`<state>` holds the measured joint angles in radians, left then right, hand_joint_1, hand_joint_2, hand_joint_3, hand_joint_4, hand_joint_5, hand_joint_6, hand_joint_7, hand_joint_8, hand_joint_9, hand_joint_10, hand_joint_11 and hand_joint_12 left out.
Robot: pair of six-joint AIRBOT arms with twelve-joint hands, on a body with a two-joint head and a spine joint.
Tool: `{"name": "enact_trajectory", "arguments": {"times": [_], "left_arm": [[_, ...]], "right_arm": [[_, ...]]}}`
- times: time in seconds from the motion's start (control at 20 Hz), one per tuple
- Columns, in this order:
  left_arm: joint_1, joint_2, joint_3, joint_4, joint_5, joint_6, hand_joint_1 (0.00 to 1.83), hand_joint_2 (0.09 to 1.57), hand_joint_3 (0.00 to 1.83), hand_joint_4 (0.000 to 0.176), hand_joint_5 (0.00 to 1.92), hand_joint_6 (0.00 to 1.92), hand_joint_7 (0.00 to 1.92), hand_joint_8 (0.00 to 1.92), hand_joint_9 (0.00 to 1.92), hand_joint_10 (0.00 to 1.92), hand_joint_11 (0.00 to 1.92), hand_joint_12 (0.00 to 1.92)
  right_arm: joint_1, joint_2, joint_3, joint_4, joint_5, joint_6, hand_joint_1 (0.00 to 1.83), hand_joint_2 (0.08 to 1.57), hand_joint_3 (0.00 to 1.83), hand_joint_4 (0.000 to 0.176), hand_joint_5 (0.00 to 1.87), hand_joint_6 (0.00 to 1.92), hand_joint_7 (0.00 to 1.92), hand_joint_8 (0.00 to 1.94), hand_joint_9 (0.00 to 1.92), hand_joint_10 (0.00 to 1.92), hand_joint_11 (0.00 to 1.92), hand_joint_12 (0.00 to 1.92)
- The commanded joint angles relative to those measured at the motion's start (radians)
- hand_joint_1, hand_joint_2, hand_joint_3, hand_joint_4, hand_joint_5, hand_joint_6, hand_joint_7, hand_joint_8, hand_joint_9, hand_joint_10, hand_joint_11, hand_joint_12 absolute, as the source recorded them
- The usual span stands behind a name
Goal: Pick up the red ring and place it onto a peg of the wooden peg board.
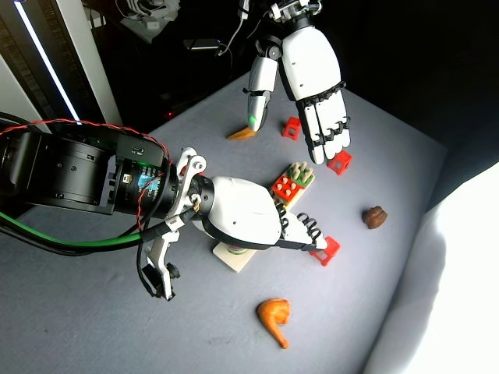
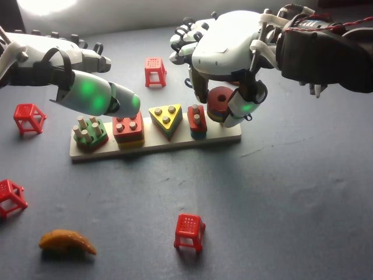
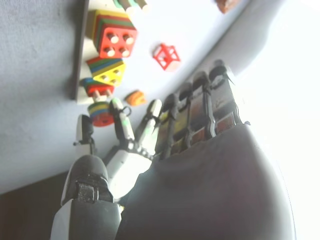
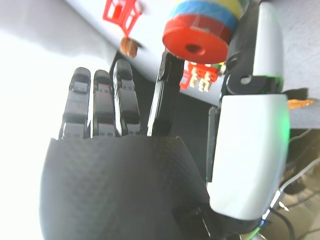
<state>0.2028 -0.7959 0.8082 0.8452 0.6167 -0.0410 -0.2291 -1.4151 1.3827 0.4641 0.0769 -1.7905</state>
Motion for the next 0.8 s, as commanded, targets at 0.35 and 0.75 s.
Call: {"name": "enact_trajectory", "arguments": {"times": [0.35, 0.75], "left_arm": [[-0.016, -0.005, 0.002, 0.049, -0.037, 0.004, 0.00, 1.17, 0.00, 0.000, 0.07, 0.01, 0.05, 0.01, 0.04, 0.01, 0.02, 0.02], [-0.022, -0.005, 0.002, 0.049, -0.037, 0.004, 0.00, 1.17, 0.00, 0.000, 0.06, 0.00, 0.04, 0.00, 0.03, 0.00, 0.02, 0.03]], "right_arm": [[-0.004, -0.011, 0.011, -0.003, 0.114, -0.016, 1.06, 1.04, 0.00, 0.176, 1.12, 0.74, 0.15, 0.00, 0.00, 0.00, 0.00, 0.00], [-0.006, -0.010, 0.011, -0.003, 0.136, -0.022, 0.77, 0.81, 0.00, 0.147, 0.88, 0.01, 0.11, 0.00, 0.00, 0.00, 0.00, 0.00]]}}
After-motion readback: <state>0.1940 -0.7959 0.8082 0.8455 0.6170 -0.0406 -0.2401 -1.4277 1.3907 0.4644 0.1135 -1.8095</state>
